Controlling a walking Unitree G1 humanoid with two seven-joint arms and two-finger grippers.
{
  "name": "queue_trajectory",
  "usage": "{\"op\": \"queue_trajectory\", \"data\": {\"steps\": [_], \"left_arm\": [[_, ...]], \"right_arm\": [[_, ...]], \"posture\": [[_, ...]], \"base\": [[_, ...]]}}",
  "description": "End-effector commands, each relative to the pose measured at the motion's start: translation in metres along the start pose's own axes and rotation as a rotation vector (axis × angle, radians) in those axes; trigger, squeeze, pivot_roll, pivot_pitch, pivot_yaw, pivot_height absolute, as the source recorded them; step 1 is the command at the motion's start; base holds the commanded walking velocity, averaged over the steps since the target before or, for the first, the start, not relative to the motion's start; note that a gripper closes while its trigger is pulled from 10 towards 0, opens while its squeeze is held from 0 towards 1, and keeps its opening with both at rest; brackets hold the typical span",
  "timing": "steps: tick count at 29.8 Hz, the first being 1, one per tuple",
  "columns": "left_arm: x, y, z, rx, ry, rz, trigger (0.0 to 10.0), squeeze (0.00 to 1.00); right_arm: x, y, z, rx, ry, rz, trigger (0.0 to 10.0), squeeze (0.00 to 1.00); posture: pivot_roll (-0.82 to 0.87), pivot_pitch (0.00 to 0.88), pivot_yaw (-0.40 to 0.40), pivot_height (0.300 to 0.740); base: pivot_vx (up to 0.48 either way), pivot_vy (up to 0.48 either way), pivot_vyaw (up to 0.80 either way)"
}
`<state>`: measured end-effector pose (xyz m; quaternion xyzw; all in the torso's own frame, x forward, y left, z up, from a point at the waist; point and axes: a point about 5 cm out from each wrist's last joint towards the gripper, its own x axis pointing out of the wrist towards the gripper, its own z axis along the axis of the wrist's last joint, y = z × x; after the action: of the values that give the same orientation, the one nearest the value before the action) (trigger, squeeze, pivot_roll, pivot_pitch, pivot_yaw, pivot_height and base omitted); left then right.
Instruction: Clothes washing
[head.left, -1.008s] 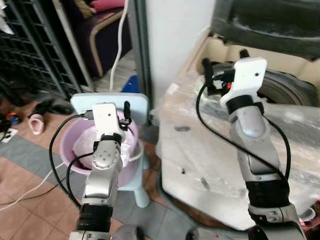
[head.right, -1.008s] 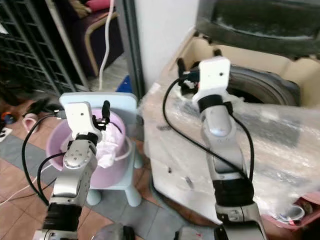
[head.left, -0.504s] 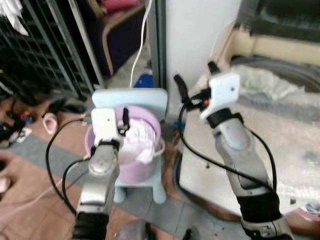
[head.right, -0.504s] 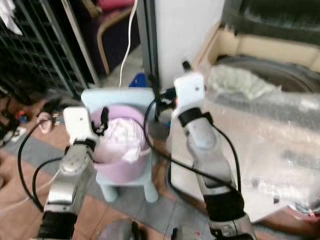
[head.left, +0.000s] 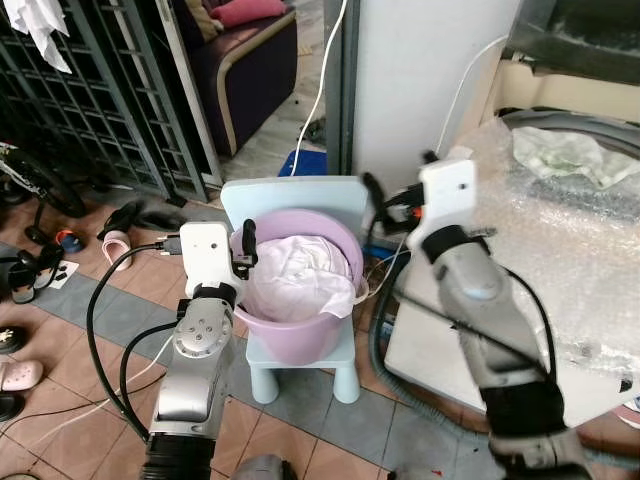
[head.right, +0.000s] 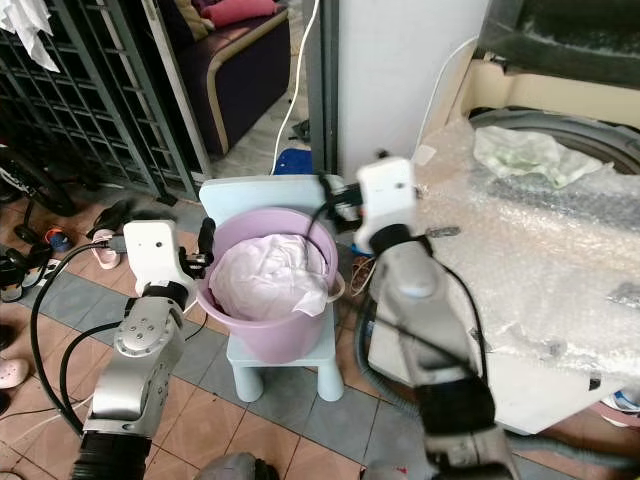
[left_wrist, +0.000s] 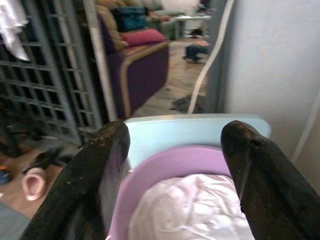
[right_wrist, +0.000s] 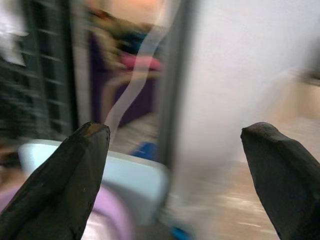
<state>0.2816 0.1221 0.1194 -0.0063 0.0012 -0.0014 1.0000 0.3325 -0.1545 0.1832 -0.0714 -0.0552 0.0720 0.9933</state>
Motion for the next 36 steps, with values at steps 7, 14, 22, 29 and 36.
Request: {"op": "queue_trajectory", "data": {"steps": [7,14,22,29,36], "left_arm": [[-0.003,0.001,0.003,-0.008,-0.006,-0.016,10.0,0.00],[-0.002,0.000,0.003,-0.003,-0.001,-0.021,10.0,0.00],[-0.004,0.002,0.001,0.000,0.012,-0.001,10.0,0.00],[-0.003,0.002,0.002,0.005,0.013,0.000,10.0,0.00],[-0.002,0.002,0.003,-0.002,0.011,0.008,10.0,0.00]], "right_arm": [[0.011,-0.017,-0.005,-0.053,0.057,-0.082,10.0,0.00],[0.037,-0.073,-0.016,0.006,0.234,-0.323,10.0,0.00],[0.033,-0.120,0.011,-0.106,0.136,-0.592,10.0,0.00],[0.036,-0.091,0.042,-0.118,-0.131,-0.450,10.0,0.00],[0.017,-0.031,0.040,-0.123,-0.249,-0.127,10.0,0.00]], "posture": [[-0.05,0.037,0.077,0.740],[-0.04,0.039,0.072,0.740],[-0.04,0.038,0.063,0.740],[-0.05,0.041,0.073,0.740],[-0.05,0.043,0.071,0.740]], "base": [[0.000,0.000,0.00],[0.000,0.000,0.00],[0.000,0.000,0.00],[0.000,0.000,0.00],[0.000,0.000,0.00]]}}
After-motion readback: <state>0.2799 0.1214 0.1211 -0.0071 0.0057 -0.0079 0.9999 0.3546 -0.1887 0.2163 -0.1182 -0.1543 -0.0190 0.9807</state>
